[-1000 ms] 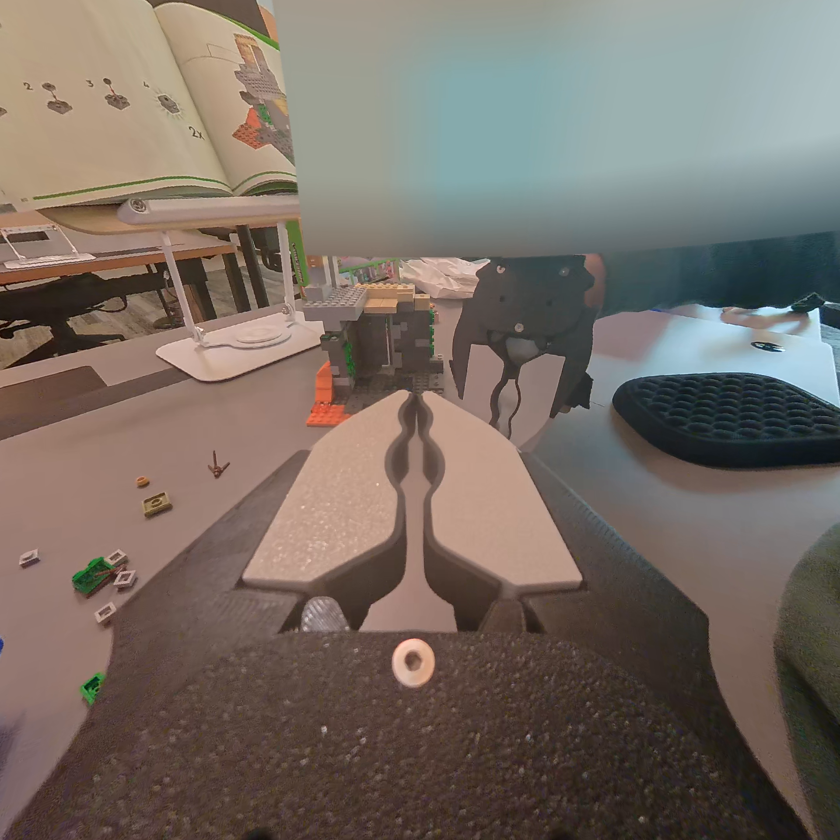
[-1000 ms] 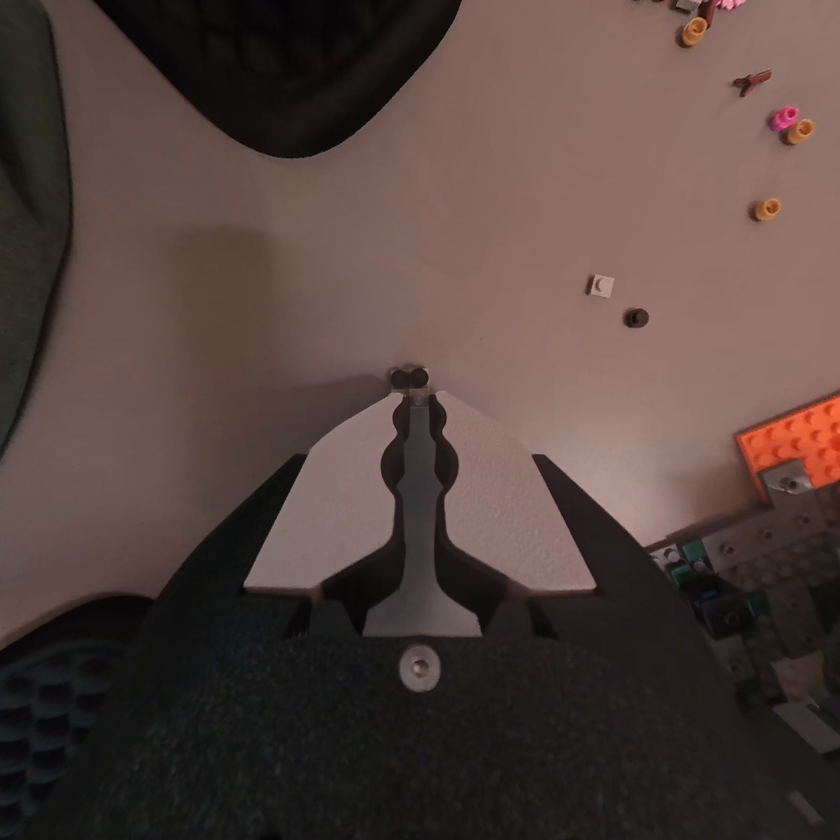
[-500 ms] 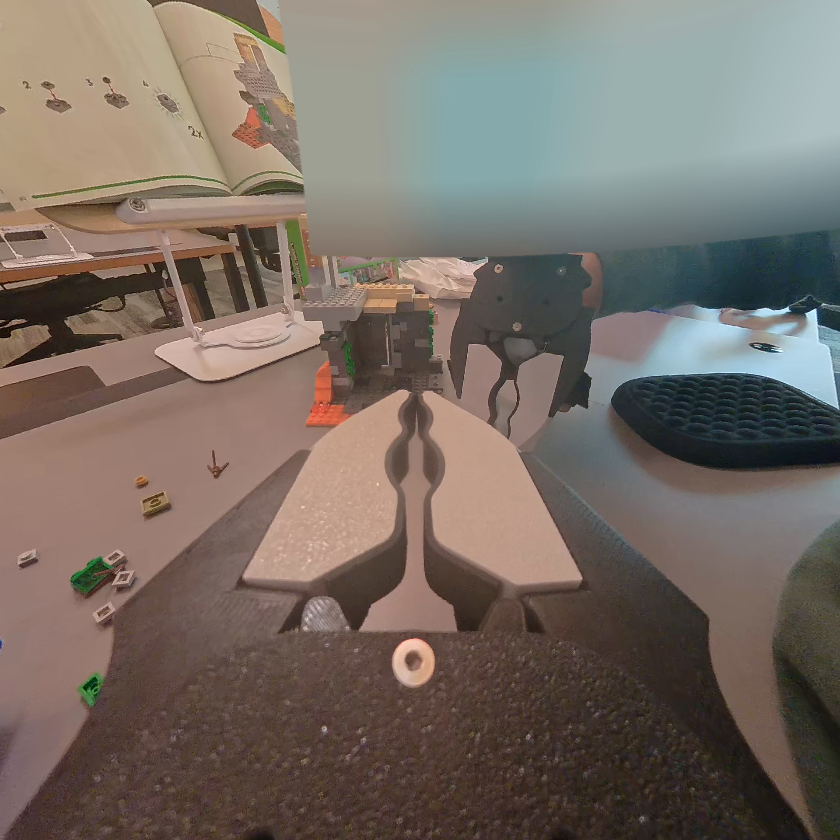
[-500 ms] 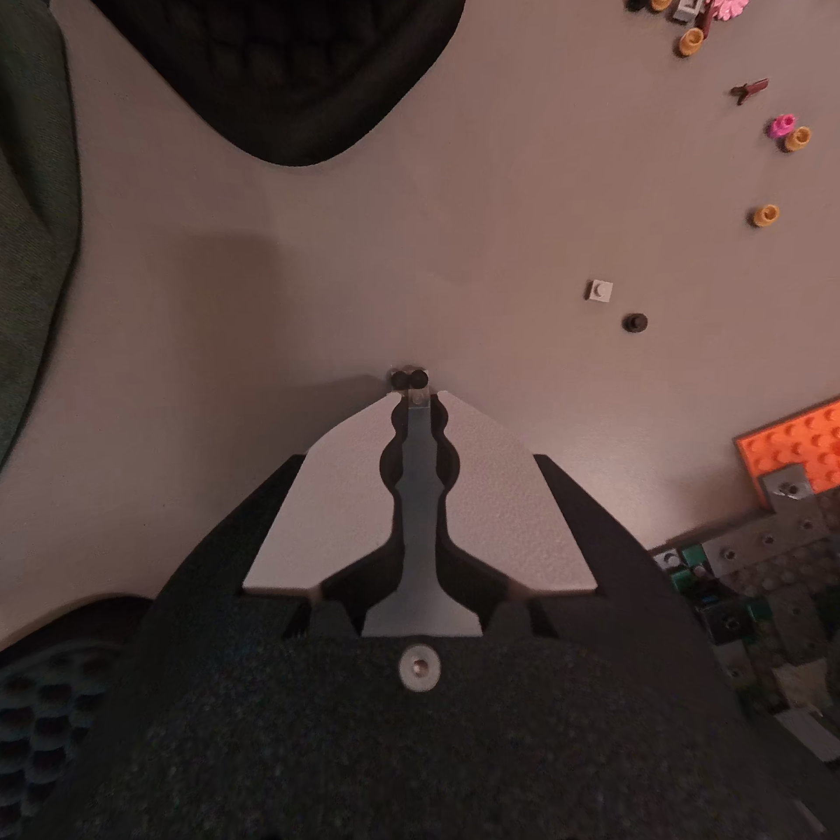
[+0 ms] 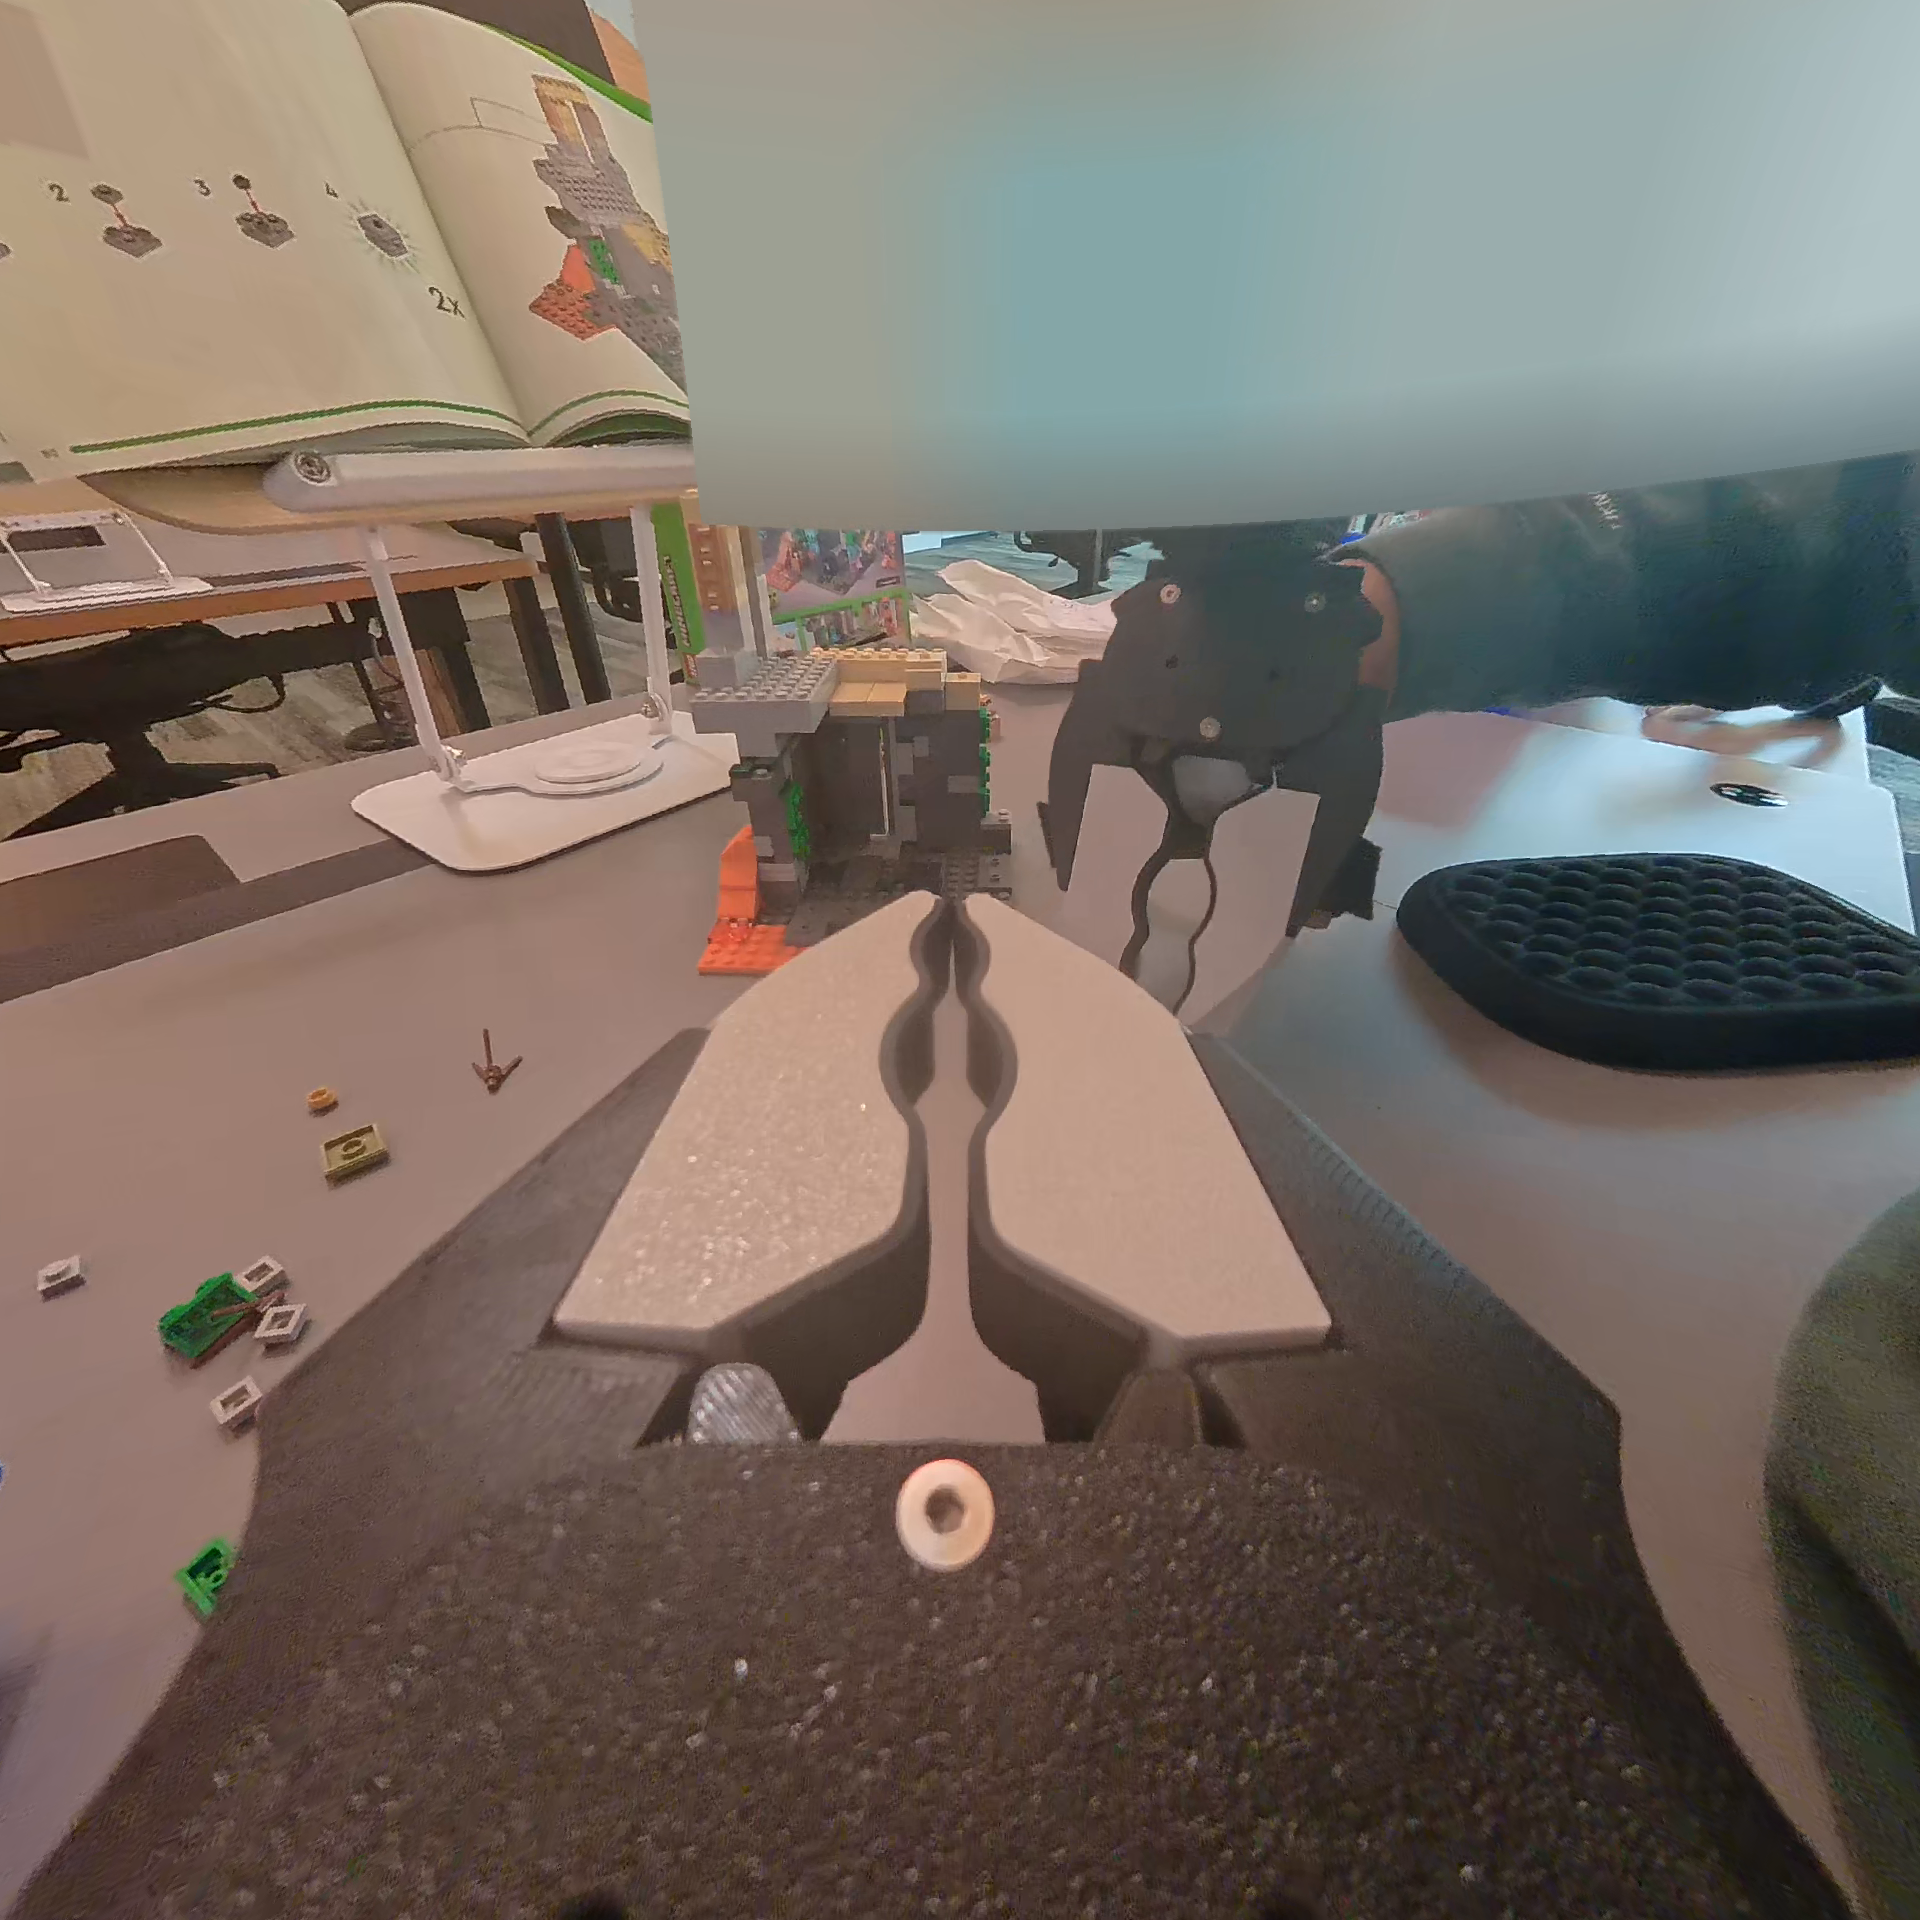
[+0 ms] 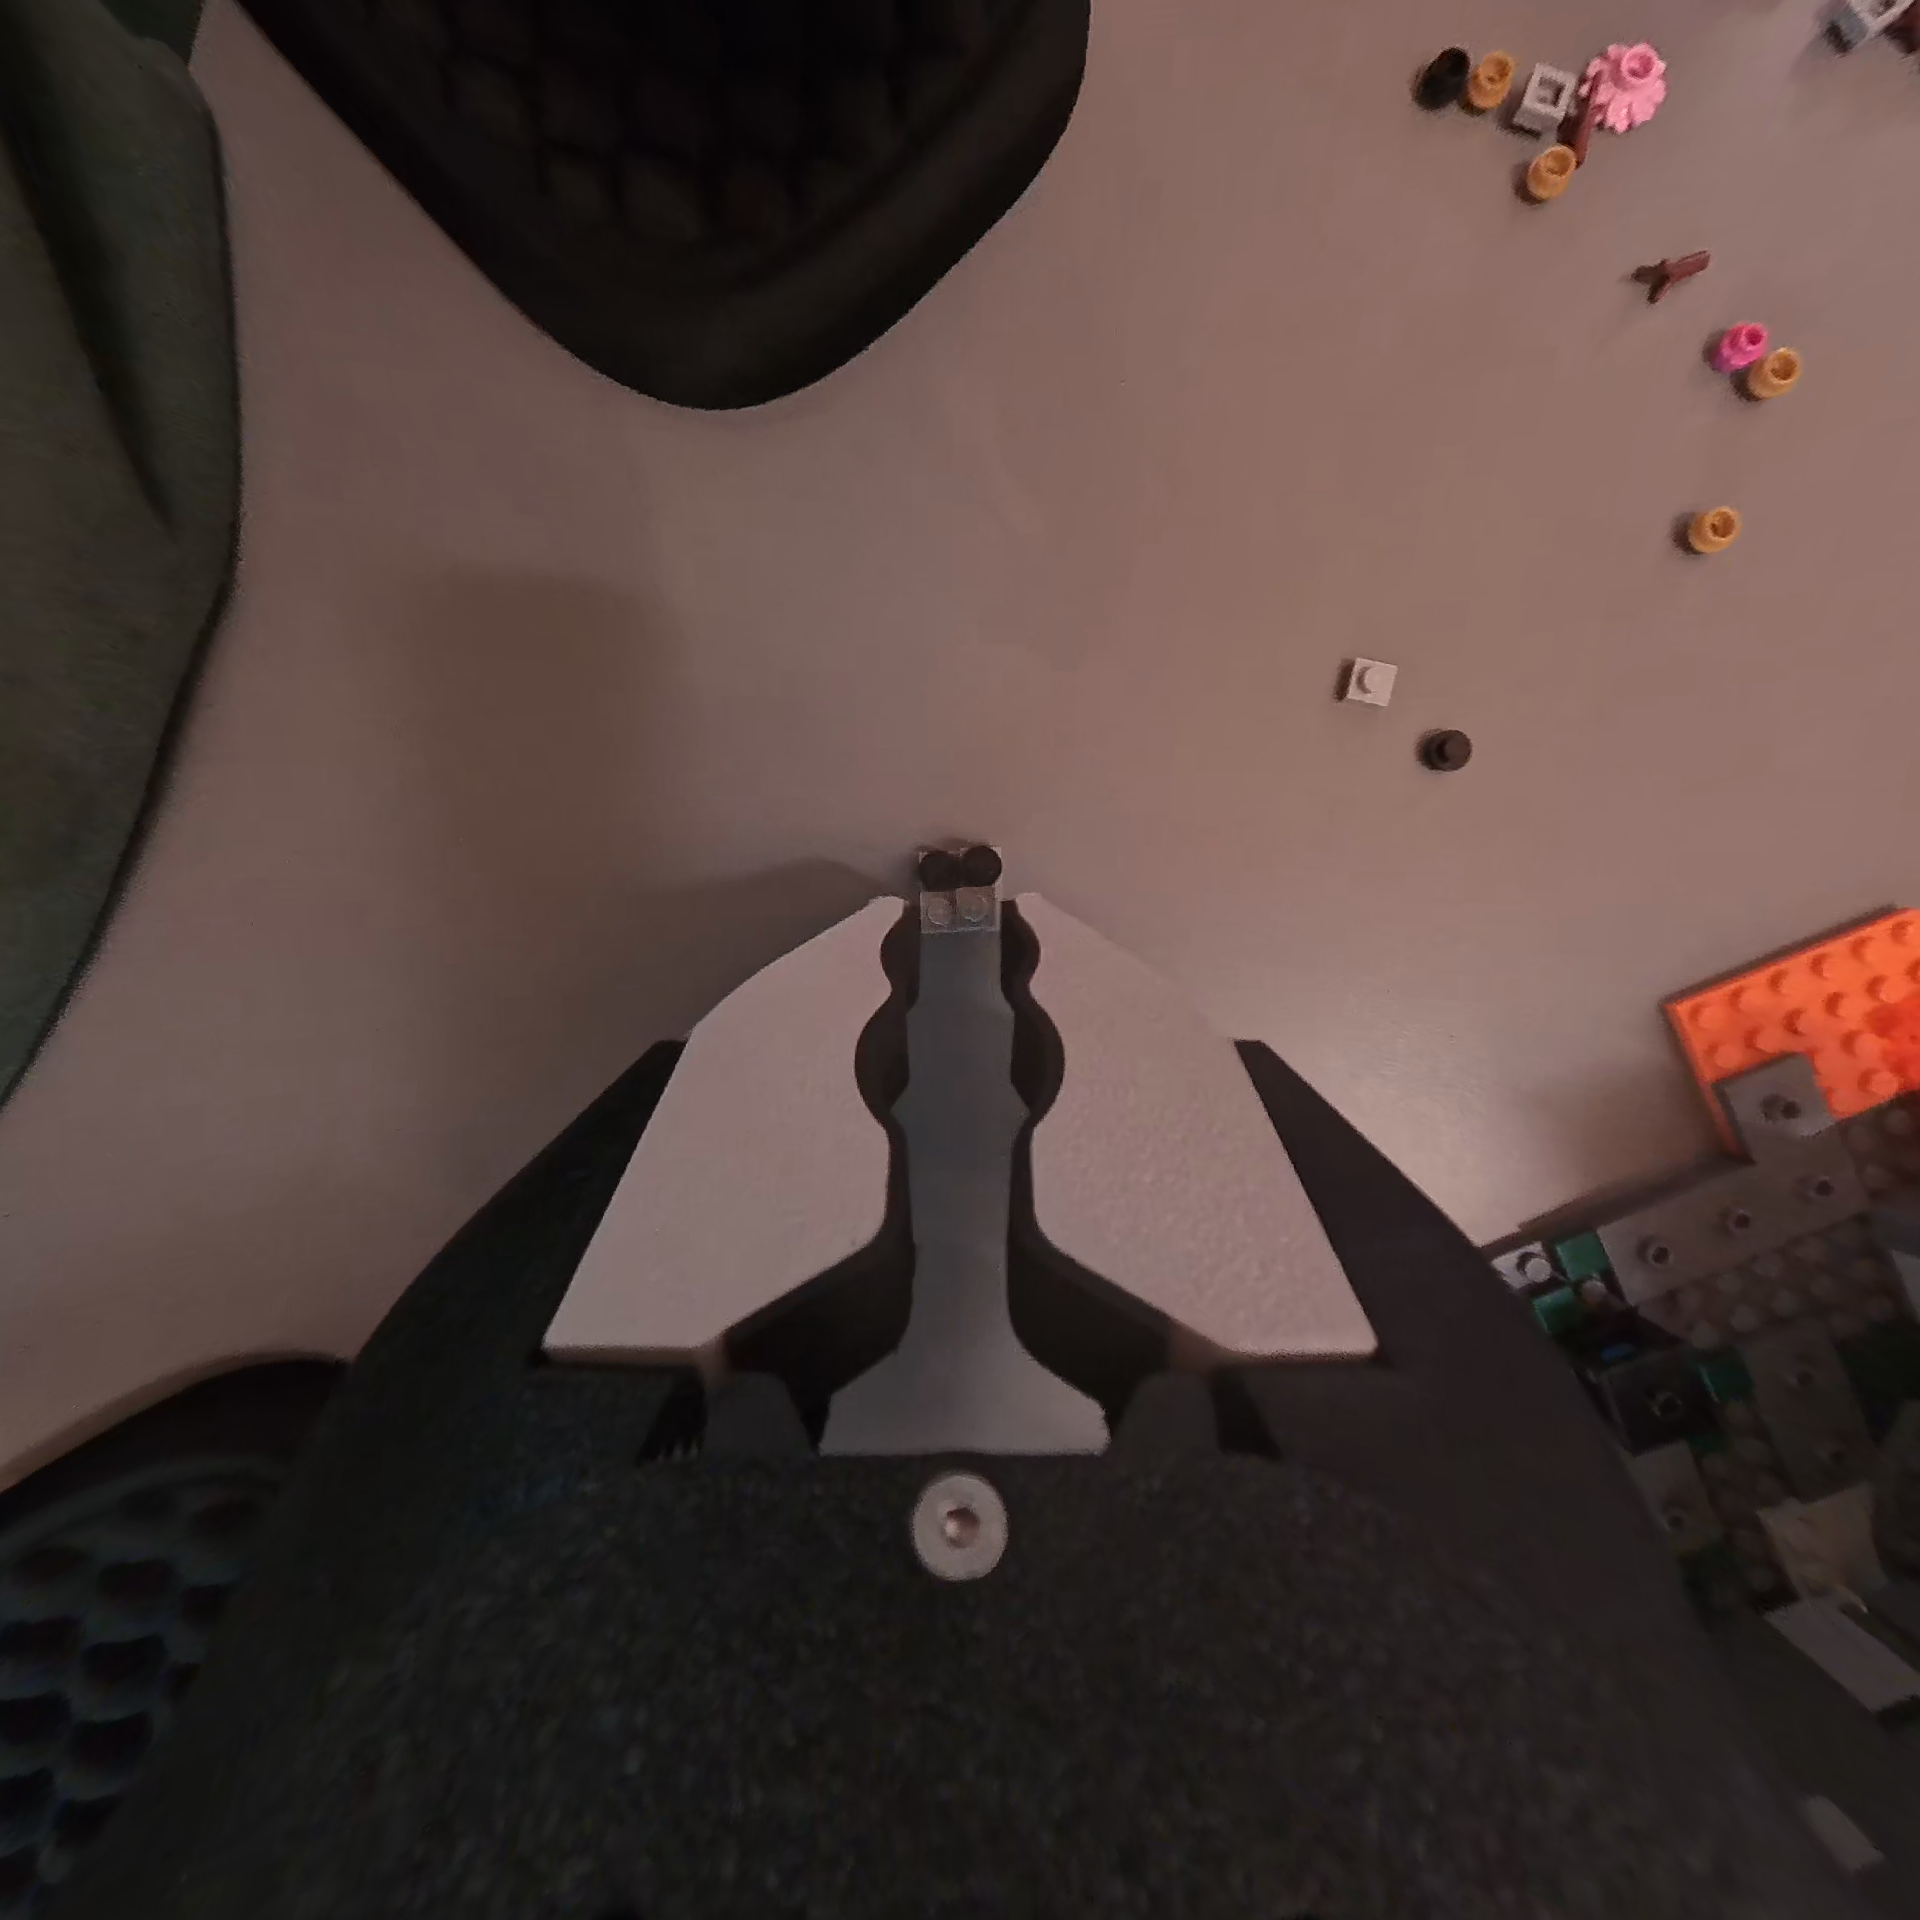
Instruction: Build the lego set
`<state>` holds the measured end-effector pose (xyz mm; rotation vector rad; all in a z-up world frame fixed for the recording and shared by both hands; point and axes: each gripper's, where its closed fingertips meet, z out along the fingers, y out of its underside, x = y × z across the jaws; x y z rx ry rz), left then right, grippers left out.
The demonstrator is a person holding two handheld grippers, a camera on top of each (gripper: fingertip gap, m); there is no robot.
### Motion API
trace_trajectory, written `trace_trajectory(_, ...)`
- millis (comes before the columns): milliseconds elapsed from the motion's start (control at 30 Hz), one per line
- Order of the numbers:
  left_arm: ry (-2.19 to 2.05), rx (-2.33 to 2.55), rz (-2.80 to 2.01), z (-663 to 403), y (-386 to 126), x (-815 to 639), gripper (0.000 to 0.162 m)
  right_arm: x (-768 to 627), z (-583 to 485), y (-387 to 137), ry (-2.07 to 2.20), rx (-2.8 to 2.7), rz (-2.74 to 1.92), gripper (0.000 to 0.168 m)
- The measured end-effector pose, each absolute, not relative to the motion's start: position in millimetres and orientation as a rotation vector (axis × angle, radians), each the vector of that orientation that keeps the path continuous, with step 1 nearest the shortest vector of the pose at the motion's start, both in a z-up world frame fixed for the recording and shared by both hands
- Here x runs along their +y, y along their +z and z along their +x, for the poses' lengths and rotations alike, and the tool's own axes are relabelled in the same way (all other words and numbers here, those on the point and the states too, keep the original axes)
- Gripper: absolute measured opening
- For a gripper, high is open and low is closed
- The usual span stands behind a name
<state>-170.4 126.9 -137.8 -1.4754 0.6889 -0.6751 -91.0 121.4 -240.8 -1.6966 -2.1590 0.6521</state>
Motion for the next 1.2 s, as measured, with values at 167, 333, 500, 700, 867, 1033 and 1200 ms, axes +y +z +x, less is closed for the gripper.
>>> trace_trajectory(167, -0.672, 0.694, -1.477, -170, -138, 127, 0.000, 120, -91, -247, 0.640, -2.144, -1.698, 0.024)
trace_trajectory(333, -0.672, 0.699, -1.477, -169, -139, 126, 0.000, 119, -93, -255, 0.686, -2.132, -1.712, 0.025)
trace_trajectory(500, -0.683, 0.732, -1.461, -166, -138, 123, 0.000, 120, -92, -255, 0.707, -2.126, -1.716, 0.015)
trace_trajectory(700, -0.664, 0.843, -1.410, -153, -139, 113, 0.006, 118, -90, -239, 0.760, -2.118, -1.716, 0.015)
trace_trajectory(867, -0.688, 0.908, -1.387, -141, -140, 105, 0.014, 113, -93, -207, 0.827, -2.084, -1.688, 0.015)
trace_trajectory(1033, -0.821, 0.954, -1.447, -119, -143, 95, 0.023, 102, -99, -166, 0.870, -2.086, -1.619, 0.015)
trace_trajectory(1200, -0.856, 0.961, -1.468, -107, -140, 90, 0.024, 89, -104, -147, 0.889, -2.107, -1.568, 0.015)
